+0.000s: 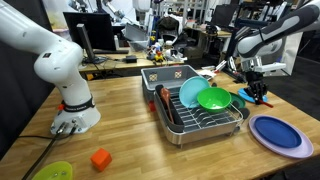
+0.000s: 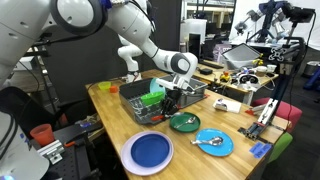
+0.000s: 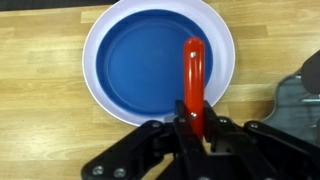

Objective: Pick up the butter knife from the dark blue plate and place it on the dark green plate

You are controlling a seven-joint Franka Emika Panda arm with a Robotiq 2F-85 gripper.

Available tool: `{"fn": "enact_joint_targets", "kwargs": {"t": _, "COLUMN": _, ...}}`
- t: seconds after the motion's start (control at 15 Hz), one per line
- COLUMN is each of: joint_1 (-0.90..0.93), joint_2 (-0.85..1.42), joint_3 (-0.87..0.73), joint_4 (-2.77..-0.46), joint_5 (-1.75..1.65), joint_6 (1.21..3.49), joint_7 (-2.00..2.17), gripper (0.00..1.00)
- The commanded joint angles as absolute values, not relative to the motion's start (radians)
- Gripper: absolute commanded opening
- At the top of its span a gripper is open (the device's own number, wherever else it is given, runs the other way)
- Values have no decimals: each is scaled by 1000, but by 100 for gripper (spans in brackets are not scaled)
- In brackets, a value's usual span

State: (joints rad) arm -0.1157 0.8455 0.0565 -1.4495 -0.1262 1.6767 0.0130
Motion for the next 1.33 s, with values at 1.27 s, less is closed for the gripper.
{"fn": "enact_joint_targets", "kwargs": {"t": 1.27, "joint_1": -73, "joint_2": 905, "joint_3": 27, "joint_4": -1378, "joint_5": -123, "joint_6": 1619, "joint_7": -34, "gripper": 4}}
